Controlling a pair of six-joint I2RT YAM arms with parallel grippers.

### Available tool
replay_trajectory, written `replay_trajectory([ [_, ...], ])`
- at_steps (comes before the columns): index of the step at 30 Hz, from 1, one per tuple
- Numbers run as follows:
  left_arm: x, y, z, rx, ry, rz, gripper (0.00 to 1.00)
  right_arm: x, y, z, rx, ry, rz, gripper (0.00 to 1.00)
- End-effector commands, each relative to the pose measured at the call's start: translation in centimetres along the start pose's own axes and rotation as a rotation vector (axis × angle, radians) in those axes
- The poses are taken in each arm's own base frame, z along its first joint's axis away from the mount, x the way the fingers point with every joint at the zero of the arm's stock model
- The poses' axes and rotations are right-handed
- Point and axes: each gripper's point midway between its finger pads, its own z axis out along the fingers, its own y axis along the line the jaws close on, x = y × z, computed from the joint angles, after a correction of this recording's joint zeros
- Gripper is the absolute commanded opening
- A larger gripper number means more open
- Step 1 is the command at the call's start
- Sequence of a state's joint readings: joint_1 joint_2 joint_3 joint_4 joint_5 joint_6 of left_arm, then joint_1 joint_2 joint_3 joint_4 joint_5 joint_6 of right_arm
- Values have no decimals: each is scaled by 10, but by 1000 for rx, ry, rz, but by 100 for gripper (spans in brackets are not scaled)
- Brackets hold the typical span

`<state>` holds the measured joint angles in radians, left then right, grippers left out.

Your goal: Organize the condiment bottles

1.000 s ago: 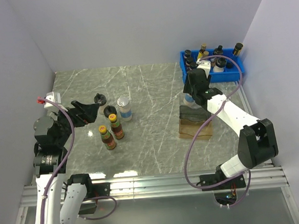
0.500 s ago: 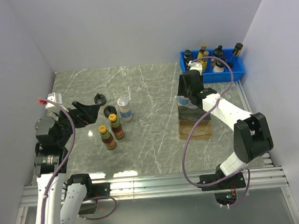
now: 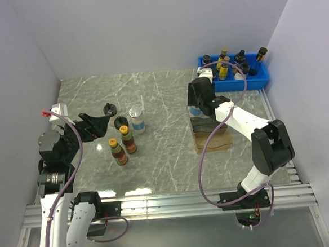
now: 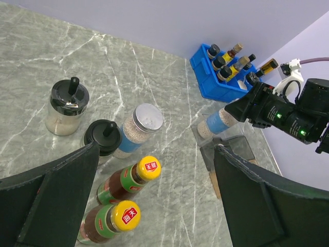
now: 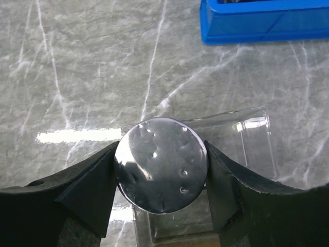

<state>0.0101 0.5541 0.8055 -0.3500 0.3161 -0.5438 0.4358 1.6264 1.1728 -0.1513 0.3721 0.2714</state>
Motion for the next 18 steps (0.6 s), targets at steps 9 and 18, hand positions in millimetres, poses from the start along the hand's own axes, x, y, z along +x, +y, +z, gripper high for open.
replay_trajectory([
  [9, -2, -4, 2, 20, -9, -8, 99, -62, -11, -30, 45, -160, 47, 91],
  [18, -9, -4, 0, 8, -33, -2, 99, -113, 8, -113, -139, -300, 49, 92],
])
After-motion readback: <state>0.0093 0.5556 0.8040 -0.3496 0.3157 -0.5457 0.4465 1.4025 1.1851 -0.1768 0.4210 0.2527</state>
